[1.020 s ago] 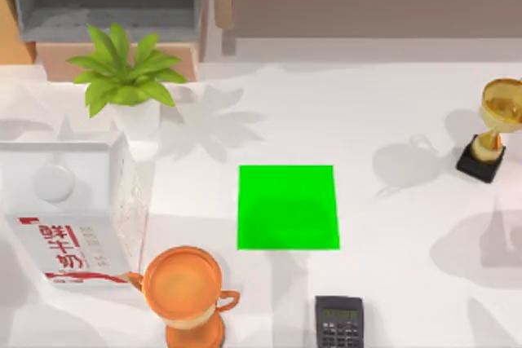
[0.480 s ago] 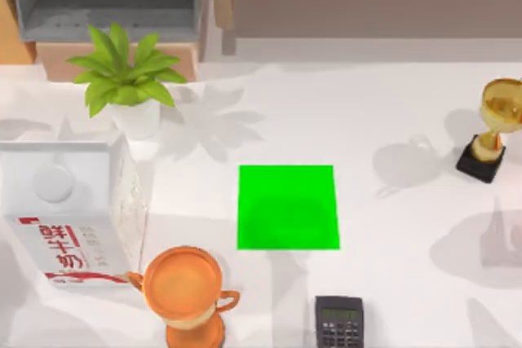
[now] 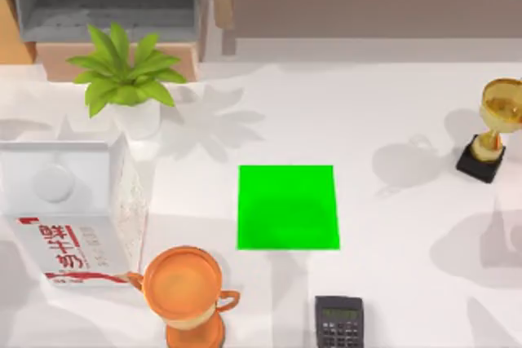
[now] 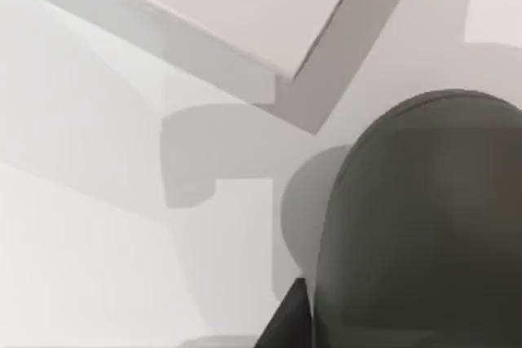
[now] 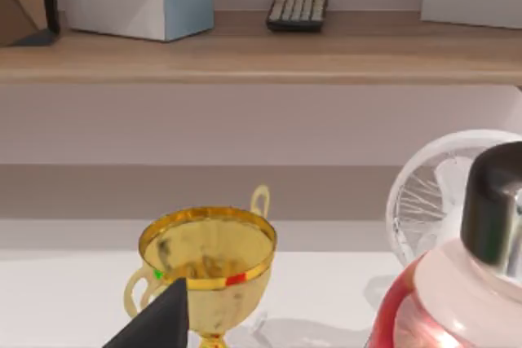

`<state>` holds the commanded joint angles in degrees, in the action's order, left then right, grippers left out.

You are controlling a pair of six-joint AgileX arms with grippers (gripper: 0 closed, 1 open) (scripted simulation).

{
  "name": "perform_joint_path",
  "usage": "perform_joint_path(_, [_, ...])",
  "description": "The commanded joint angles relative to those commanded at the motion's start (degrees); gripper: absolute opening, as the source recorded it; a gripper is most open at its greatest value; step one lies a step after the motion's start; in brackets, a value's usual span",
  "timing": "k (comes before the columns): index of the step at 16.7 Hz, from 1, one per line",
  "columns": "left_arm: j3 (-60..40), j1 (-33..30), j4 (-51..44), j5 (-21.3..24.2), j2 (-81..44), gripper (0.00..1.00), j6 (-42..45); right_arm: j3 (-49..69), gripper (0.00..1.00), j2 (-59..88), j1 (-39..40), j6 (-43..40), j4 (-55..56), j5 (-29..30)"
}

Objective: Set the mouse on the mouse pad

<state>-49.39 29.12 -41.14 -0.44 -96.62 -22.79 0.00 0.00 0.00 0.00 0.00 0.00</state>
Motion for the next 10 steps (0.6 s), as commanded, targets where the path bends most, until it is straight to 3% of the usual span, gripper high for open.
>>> perform_joint_path(10, [-13.1, -0.1, -22.1, -0.1, 8.6, 0.0, -0.3, 0.0, 1.0, 0.0, 0.0, 0.0, 0.0, 0.0])
